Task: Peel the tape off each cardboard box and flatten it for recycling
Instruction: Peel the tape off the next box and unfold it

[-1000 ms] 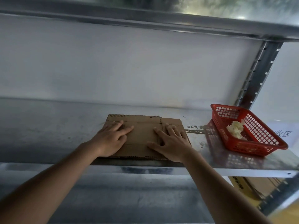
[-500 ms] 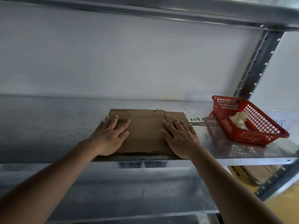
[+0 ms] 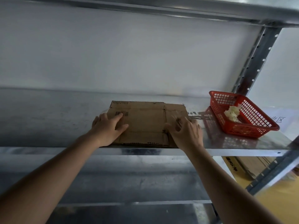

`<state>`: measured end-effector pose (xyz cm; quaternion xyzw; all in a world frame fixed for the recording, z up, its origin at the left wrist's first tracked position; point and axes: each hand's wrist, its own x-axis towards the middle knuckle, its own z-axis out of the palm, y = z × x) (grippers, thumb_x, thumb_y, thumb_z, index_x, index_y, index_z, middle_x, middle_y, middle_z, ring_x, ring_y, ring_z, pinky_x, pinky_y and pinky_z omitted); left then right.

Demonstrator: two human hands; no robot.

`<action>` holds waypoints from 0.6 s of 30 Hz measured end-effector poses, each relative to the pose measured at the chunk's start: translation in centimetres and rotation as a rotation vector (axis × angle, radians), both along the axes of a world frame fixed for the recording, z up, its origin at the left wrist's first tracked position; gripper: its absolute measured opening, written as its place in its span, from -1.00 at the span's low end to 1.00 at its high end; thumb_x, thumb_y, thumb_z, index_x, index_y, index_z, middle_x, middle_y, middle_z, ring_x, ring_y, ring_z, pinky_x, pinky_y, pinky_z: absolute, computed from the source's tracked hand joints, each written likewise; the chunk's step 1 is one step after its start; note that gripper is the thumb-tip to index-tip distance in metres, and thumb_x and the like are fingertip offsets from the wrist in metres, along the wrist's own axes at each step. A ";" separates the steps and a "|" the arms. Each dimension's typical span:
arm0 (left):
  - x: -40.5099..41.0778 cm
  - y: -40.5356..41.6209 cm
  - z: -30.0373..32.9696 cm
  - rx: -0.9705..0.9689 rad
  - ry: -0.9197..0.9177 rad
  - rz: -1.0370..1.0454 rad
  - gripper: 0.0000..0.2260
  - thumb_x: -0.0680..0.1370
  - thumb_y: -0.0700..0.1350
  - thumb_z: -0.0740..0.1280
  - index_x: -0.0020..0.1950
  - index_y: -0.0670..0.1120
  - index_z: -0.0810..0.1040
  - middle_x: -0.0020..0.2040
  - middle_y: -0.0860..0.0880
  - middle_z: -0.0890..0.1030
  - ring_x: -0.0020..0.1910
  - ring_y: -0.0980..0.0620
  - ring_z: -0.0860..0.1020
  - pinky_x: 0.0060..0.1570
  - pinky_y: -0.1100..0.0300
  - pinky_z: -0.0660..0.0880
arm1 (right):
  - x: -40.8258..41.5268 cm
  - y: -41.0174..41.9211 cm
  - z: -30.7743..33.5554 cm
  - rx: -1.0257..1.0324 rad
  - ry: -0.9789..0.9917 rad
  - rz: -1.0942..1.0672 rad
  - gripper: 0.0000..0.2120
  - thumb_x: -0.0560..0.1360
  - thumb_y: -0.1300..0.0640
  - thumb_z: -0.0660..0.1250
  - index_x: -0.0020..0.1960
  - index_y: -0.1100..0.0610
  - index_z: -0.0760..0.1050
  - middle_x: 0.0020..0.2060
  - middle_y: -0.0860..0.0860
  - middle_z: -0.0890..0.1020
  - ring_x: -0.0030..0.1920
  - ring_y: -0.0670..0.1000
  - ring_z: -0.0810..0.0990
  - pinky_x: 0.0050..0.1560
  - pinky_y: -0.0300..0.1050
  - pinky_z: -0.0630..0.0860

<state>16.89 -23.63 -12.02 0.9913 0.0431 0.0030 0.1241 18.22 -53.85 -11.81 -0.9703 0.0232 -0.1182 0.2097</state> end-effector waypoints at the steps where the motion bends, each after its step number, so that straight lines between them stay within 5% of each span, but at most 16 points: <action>1: -0.2 -0.1 0.1 -0.035 -0.015 0.000 -0.25 0.52 0.51 0.02 0.66 0.25 0.07 0.60 -0.27 0.11 0.56 -0.37 0.18 0.57 -0.21 0.14 | -0.3 -0.4 0.0 0.028 -0.027 0.009 -0.34 0.52 -0.40 0.28 0.51 -0.09 0.36 0.32 0.15 0.51 0.32 0.18 0.47 0.32 0.13 0.48; 6: -2.0 -0.9 0.3 -0.211 -0.147 -0.002 -0.11 0.37 0.52 0.15 0.66 0.21 0.15 0.51 -0.09 0.07 0.51 -0.33 0.12 0.54 -0.25 0.17 | -2.1 -2.5 0.5 0.156 -0.165 0.000 -0.37 0.48 -0.24 0.49 0.49 -0.12 0.43 0.34 0.08 0.42 0.10 0.01 0.40 0.14 -0.04 0.48; 11: -3.8 -2.3 1.0 -0.252 -0.218 -0.037 -0.04 0.34 0.54 0.20 0.67 0.16 0.13 0.51 -0.12 0.13 0.50 -0.27 0.09 0.52 -0.22 0.15 | -5.7 -4.3 0.5 0.220 -0.168 -0.018 -0.31 0.50 -0.21 0.48 0.58 -0.13 0.36 0.44 0.12 0.35 0.38 0.18 0.41 0.40 0.13 0.43; 18: -8.0 -5.3 1.0 -0.220 -0.217 -0.167 -0.10 0.48 0.41 0.32 0.69 0.04 0.10 0.52 -0.19 0.17 0.48 -0.32 0.15 0.51 -0.17 0.17 | -14.2 -6.8 -1.0 0.170 -0.155 -0.137 -0.31 0.55 -0.25 0.41 0.60 -0.10 0.32 0.46 0.13 0.31 0.39 0.23 0.38 0.38 0.16 0.41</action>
